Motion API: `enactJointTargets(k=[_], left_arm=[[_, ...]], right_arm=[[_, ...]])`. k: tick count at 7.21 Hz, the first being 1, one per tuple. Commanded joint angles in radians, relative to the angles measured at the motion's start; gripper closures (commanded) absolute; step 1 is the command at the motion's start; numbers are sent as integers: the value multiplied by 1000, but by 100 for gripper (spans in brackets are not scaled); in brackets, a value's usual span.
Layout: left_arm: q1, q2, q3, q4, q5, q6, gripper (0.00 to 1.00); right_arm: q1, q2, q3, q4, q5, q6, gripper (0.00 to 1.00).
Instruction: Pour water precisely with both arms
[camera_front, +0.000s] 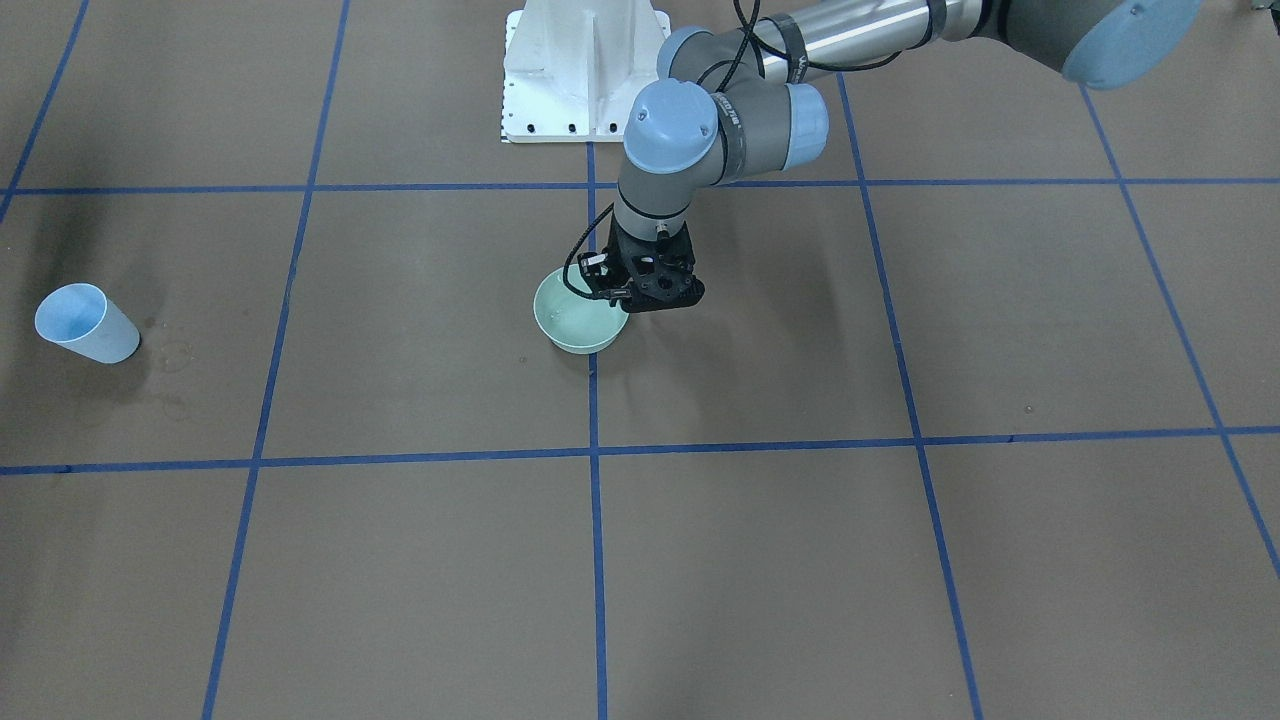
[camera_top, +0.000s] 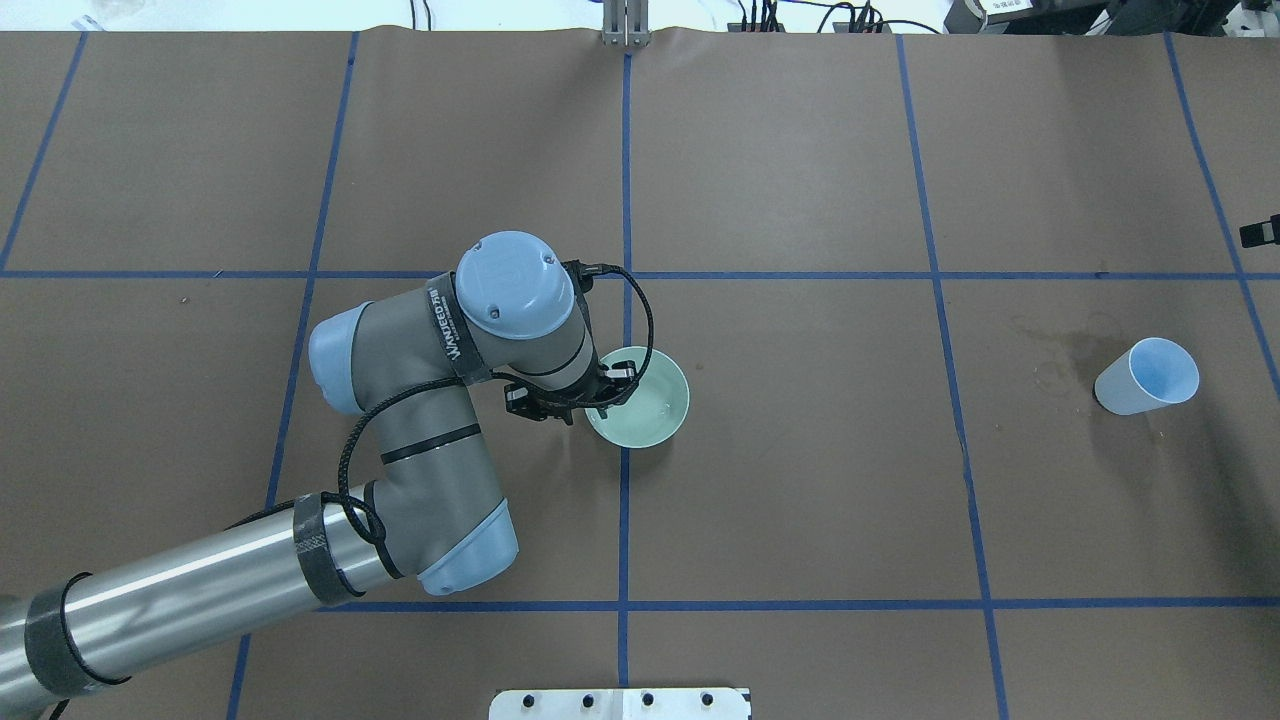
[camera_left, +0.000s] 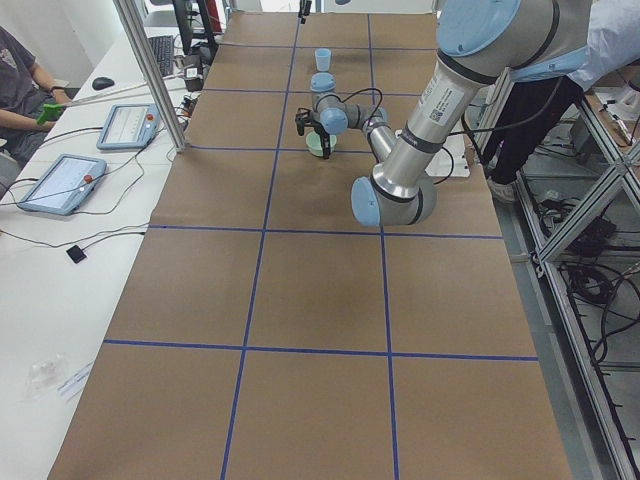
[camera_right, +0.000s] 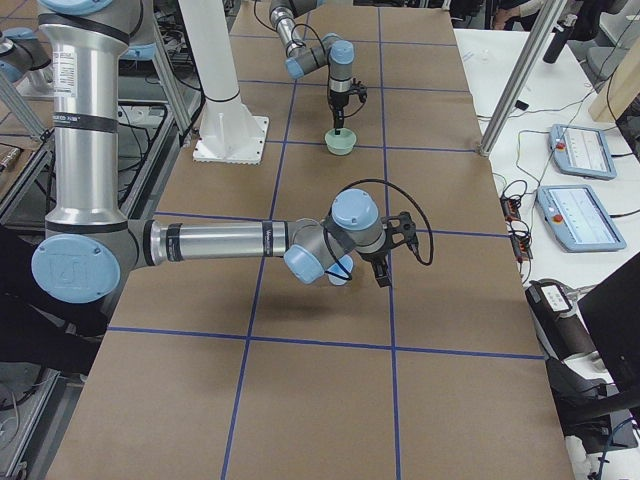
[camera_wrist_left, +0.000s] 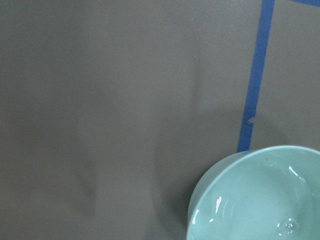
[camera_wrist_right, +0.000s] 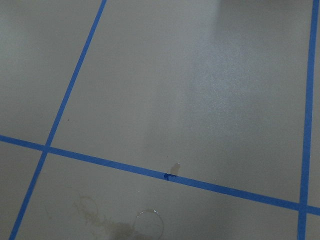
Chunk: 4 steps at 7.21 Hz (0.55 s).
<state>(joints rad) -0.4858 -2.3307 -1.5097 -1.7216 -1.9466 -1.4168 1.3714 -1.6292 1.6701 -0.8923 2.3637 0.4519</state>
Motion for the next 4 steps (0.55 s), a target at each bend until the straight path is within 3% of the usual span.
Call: enactJointTargets(k=[1,3,4], left_arm=[[0,-1,-6,-3,0,2,100],[-104,32,-126,13,-59,9,100],[-172,119,-188,7,-130,34,100]], right_arm=[[0,-1,11,1,3,5,1],[0,-3,26,3,8,5,1],[2,-6,28,3,6,5,1]])
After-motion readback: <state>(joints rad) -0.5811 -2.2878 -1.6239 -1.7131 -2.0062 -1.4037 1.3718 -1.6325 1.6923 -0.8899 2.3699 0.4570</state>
